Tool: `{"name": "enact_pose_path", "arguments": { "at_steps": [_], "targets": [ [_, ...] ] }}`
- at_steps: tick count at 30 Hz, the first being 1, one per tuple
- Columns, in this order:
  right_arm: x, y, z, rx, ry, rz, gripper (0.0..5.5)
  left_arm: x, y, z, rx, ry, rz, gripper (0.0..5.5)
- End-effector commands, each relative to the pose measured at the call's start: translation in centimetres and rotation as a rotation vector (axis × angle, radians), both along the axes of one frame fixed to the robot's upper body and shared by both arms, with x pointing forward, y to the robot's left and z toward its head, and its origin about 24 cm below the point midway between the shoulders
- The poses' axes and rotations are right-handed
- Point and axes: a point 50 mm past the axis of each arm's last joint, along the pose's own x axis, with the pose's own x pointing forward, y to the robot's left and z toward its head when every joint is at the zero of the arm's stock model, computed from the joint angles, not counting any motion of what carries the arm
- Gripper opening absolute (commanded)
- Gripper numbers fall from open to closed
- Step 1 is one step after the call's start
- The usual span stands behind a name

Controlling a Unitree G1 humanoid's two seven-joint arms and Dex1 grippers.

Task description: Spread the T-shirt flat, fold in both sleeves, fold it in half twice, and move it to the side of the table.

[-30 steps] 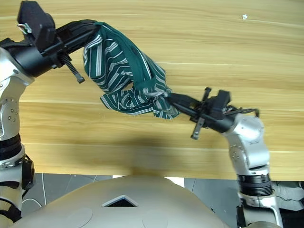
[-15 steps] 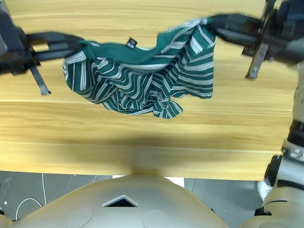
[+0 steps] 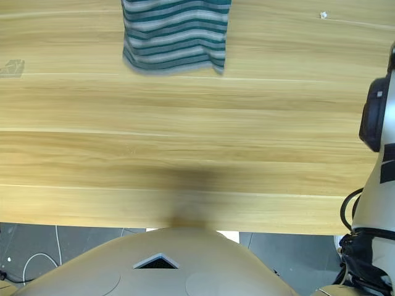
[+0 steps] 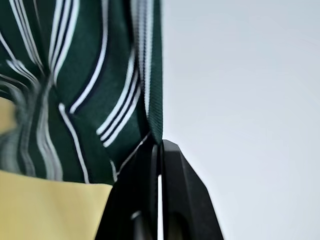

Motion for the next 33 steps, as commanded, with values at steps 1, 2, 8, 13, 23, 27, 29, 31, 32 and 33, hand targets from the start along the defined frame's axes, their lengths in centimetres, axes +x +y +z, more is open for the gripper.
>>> {"name": "enact_pose_path", "arguments": {
  "at_steps": [1,2,8,13,23,27,29,31,32,33],
  "targets": [
    [-1.2,-3.1,4.7,-0.155,-0.219,-0.188,0.01,-1.6,4.4,5.6,-0.004,-0.240,0.236,0.00],
    [-1.1,-3.2,4.4,-0.159,-0.212,-0.188,0.01,-1.2,4.4,4.7,0.007,-0.209,0.232,0.00],
    [-0.3,-2.5,-1.6,-0.277,0.003,-0.019,0.01,0.2,6.7,-4.6,0.170,0.196,0.128,0.00],
    [-5.2,-0.8,-18.8,-0.322,0.570,0.520,0.01,-5.8,6.4,-23.2,0.370,0.645,-0.290,0.00],
    [-14.7,-0.8,-19.8,-0.042,0.693,0.716,0.01,-18.8,1.6,-25.8,0.244,0.633,-0.540,0.00],
    [-18.5,0.2,-19.0,-0.025,0.796,0.801,0.01,-21.3,1.4,-20.5,0.395,0.598,-0.546,0.00],
    [-21.4,0.4,-20.0,-0.085,0.935,0.872,0.01,-23.8,0.6,-20.6,0.461,0.701,-0.599,0.00],
    [-23.5,0.7,-20.9,-0.116,1.053,0.905,0.01,-26.4,0.0,-22.1,0.523,0.858,-0.661,0.00],
    [-24.2,0.8,-21.1,-0.119,1.098,0.913,0.01,-27.5,-0.2,-22.6,0.535,0.923,-0.686,0.00],
    [-24.7,0.9,-21.3,-0.121,1.138,0.919,0.01,-28.4,-0.5,-23.0,0.536,0.974,-0.710,0.00]
  ]
}}
